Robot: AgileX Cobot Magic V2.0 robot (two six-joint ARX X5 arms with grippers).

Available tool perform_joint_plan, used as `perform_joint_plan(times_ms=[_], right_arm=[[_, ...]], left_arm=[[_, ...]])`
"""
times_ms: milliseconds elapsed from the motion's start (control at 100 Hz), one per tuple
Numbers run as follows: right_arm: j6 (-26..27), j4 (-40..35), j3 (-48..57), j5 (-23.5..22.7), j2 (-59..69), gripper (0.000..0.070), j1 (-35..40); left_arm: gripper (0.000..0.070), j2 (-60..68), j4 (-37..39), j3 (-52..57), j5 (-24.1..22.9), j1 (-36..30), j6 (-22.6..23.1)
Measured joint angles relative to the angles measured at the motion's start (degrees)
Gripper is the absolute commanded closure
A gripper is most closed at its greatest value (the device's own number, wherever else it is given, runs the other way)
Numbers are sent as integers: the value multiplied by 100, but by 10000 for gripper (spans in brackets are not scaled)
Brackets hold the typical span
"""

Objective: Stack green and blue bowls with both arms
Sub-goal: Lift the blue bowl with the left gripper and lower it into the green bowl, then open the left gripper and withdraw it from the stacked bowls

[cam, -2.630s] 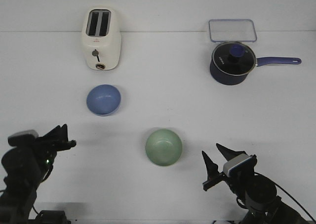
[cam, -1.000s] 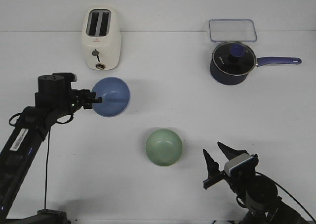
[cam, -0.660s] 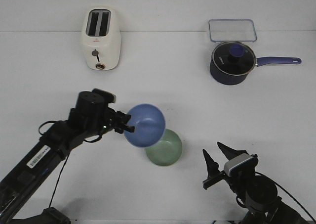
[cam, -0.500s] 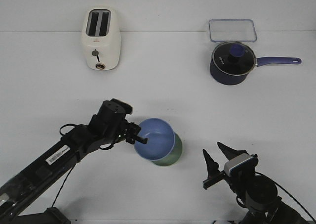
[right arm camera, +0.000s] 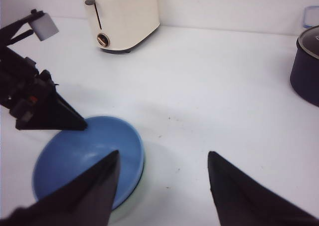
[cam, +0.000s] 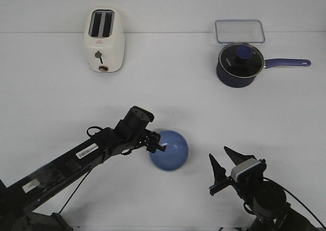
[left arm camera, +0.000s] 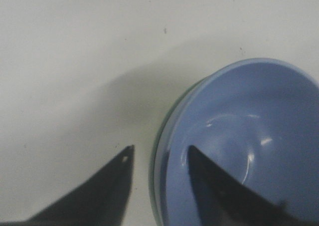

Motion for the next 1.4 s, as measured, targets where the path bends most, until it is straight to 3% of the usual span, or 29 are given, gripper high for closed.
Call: perform_joint_plan(times_ms=[220, 490, 610, 830, 870, 900, 950, 990, 1020, 1400], right_arm=[[0, 2, 0, 2, 0, 330, 0], [0, 0, 0, -17, 0, 330, 0], [0, 0, 0, -20, 0, 330, 0], [2, -162, 0, -20, 0, 333, 0], [2, -236, 0, -22, 0, 379, 0], [2, -278, 0, -24, 0, 466, 0], [4, -343, 0, -48, 0, 683, 0], [7, -391, 0, -48, 0, 695, 0], [0, -426, 0, -50, 0, 693, 0], [74, -337, 0, -35, 0, 693, 0]], left_arm=[[238, -372, -72, -2, -352, 31, 15], [239, -2618, -275, -131, -1180, 127, 199], [239, -3757, 68, -1121, -1320, 125, 72], [246, -5477, 195, -3515, -1443, 125, -780], [284, -5685, 170, -3731, -1443, 127, -872], [362, -5821, 173, -3823, -1443, 125, -909], [700, -5993, 186, -3849, -1447, 127, -938], [673, -6089, 262, -3829, -1447, 127, -940], [699, -6131, 304, -3805, -1449, 125, -942], [685, -6343, 334, -3779, -1449, 125, -898]])
